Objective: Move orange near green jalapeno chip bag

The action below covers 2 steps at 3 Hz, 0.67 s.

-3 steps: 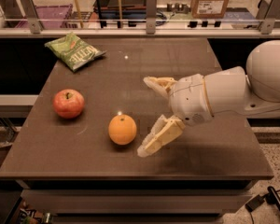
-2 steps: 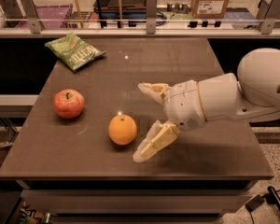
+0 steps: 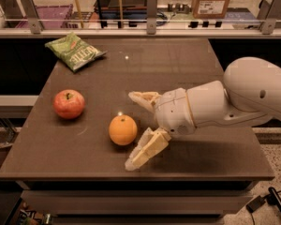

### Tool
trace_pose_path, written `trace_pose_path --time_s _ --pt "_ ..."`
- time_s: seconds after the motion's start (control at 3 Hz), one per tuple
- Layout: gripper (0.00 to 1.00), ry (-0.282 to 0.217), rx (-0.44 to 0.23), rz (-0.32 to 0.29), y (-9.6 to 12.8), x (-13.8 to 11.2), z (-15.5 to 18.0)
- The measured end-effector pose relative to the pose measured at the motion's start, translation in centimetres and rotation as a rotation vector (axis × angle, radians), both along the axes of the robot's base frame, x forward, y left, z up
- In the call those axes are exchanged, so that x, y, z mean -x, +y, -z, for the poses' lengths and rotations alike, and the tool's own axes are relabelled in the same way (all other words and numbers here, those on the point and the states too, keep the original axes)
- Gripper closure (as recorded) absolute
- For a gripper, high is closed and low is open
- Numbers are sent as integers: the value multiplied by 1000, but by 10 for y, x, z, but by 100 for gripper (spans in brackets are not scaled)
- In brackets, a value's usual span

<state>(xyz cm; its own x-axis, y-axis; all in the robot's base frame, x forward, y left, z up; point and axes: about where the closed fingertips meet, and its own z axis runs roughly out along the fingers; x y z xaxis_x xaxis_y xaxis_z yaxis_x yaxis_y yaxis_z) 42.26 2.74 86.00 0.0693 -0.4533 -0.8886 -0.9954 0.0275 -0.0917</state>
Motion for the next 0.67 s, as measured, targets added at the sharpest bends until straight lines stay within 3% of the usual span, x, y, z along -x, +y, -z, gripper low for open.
trace_pose_path --time_s 0.67 --pt "0 33 -28 -63 23 0 10"
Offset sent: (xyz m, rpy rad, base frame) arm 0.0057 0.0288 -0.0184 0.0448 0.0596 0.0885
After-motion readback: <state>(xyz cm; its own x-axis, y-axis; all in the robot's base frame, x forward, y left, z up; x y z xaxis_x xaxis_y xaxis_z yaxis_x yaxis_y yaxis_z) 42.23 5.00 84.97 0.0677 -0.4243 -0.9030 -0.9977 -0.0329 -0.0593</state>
